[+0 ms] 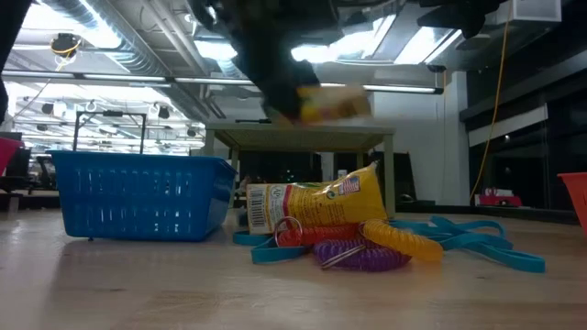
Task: Pick & Place Office Desk Supplies
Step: Put the top yellow box of crayons into the blue bin
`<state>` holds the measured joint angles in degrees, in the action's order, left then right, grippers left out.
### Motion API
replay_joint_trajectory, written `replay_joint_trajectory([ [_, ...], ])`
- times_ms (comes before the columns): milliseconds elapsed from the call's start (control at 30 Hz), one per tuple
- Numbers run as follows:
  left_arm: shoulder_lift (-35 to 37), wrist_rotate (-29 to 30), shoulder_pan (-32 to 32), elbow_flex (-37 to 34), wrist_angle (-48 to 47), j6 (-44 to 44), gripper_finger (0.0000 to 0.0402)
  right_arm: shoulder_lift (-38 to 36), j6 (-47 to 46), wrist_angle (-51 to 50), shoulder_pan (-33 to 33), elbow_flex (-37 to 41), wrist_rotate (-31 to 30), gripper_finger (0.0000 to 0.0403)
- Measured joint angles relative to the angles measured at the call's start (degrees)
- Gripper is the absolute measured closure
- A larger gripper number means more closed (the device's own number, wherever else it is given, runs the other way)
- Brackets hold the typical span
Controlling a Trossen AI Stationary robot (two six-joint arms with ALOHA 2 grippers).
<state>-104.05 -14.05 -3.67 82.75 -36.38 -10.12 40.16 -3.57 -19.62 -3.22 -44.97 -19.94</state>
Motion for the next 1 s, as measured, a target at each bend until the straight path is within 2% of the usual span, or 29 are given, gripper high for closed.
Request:
replay_joint_trajectory([
  [67, 3.41, -1.55, 0.00, -4.11, 4.51, 0.77, 0.0346, 0.00, 0.02, -0.29, 0.00, 0.00, 0.00, 0.0153],
  [200, 12.30, -0.78, 0.38, -15.79, 15.32, 4.93, 0.0346, 0.00, 0.08, -0.32, 0.00, 0.00, 0.02, 0.0153],
  [300, 19.25, 1.88, 0.45, -25.02, 22.12, 7.19, 0.0346, 0.00, 0.11, -0.30, 0.00, 0.00, -0.02, 0.0153],
  [533, 29.59, 9.18, -1.17, -40.45, 26.65, 14.07, 0.0345, 0.00, -0.07, -0.15, 0.00, 0.00, -0.18, 0.0153],
  [733, 29.47, 9.64, -3.11, -44.24, 30.87, 18.51, 0.0345, 0.00, -0.09, -0.10, 0.00, 0.00, -0.20, 0.0153],
  [833, 29.14, 9.97, -3.91, -44.27, 26.28, 20.69, 0.0340, 0.00, -0.10, -0.11, 0.00, 0.00, -0.17, 0.0153],
  [1000, 29.14, 14.67, -4.51, -44.29, 19.71, 24.69, 0.0333, 0.00, -0.01, -0.12, 0.00, 0.00, -0.17, 0.0153],
])
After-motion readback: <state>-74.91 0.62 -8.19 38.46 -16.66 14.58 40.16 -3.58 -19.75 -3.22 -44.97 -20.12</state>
